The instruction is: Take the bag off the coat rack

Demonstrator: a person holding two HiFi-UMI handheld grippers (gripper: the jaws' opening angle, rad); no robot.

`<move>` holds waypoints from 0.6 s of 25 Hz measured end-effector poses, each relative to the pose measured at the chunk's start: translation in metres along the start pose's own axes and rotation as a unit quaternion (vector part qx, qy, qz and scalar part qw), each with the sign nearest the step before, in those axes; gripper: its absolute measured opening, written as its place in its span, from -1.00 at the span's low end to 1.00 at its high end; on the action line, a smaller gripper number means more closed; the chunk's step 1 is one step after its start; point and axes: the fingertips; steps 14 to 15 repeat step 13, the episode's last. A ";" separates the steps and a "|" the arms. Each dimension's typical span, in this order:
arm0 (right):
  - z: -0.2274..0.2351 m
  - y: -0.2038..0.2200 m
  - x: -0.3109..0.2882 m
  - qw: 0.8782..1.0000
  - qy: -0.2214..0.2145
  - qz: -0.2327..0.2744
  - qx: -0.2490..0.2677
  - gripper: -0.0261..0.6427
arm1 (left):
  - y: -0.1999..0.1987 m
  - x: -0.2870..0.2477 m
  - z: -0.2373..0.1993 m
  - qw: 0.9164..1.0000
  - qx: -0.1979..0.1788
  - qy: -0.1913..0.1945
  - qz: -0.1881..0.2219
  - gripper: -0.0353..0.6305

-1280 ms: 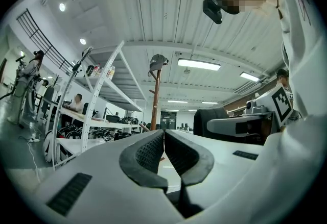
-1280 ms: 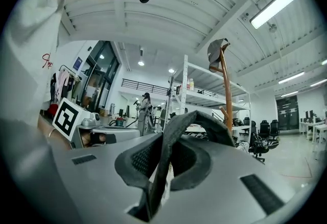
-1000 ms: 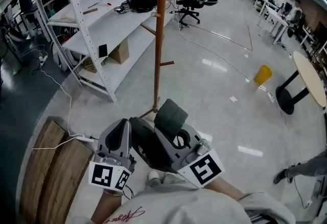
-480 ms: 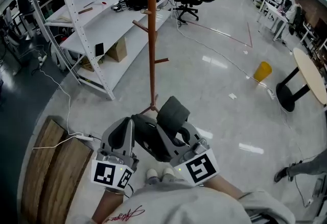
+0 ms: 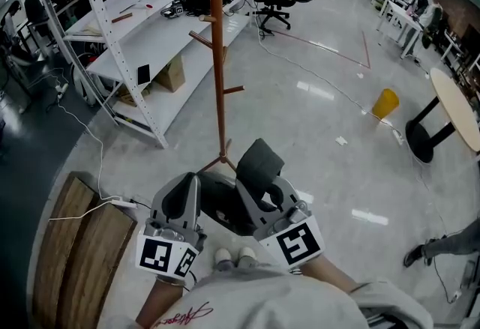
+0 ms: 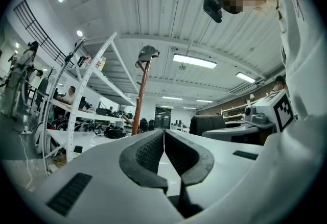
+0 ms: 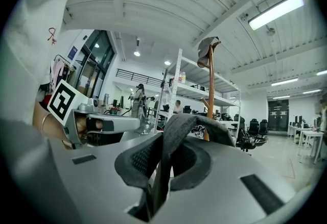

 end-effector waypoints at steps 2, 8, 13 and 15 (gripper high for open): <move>0.001 0.000 -0.001 1.000 -0.001 0.000 0.001 -0.81 | 0.001 -0.002 0.000 1.000 -0.001 0.001 -0.001 -0.84; -0.004 -0.002 -0.003 1.000 -0.009 -0.004 -0.001 -0.81 | -0.002 -0.004 -0.003 1.000 -0.001 0.001 -0.001 -0.84; -0.009 -0.003 -0.004 1.000 -0.019 -0.002 0.001 -0.81 | 0.000 -0.004 -0.002 1.000 -0.002 0.001 -0.002 -0.84; -0.009 -0.003 -0.004 1.000 -0.019 -0.002 0.001 -0.81 | 0.000 -0.004 -0.002 1.000 -0.002 0.001 -0.002 -0.84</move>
Point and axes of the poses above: the fingertips, and each gripper's own axes: x backward along the fingers, z to its right, y out of its underside, and after that the axes turned 14 degrees about -x, right-handed
